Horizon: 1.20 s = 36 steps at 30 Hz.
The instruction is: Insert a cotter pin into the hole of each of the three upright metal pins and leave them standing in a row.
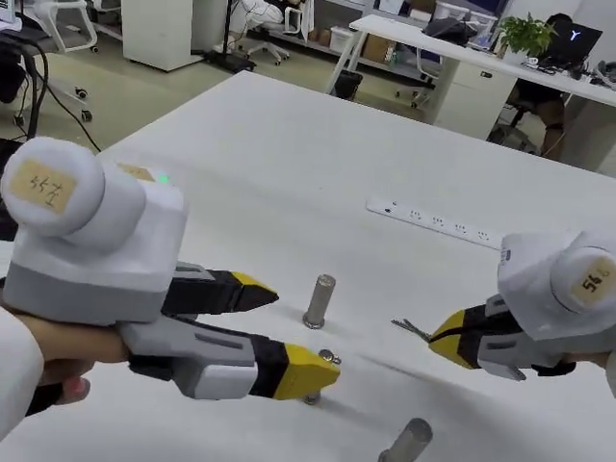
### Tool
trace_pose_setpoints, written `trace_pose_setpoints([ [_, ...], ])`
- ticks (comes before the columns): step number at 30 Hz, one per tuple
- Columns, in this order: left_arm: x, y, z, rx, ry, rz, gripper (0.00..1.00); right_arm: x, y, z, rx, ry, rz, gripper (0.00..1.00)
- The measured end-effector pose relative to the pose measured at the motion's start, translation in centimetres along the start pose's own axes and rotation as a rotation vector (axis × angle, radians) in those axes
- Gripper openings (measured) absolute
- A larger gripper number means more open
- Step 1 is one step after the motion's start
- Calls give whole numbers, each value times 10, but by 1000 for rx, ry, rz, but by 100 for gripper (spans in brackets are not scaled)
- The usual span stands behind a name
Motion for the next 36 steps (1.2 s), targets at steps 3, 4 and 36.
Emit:
trace_pose_setpoints([
  [3,4,4,3,-6,-13,2,53,-9,10,-3,3,-27,40,0],
  [4,6,5,4,-12,-18,0,52,-13,14,-5,1,-37,50,0],
  [36,41,35,27,-81,-149,-15,23,-58,87,-32,-192,-217,221,0],
])
Point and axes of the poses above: the centre of the closed fingertips' face, and the gripper's own axes: x roughly forward along the fingers, z roughly to its right, y roughly out of its top, the point moved 3 cm from there along -x, roughly backward along the fingers, and after that the axes turned 5 degrees about -x, right-handed, at the moved point
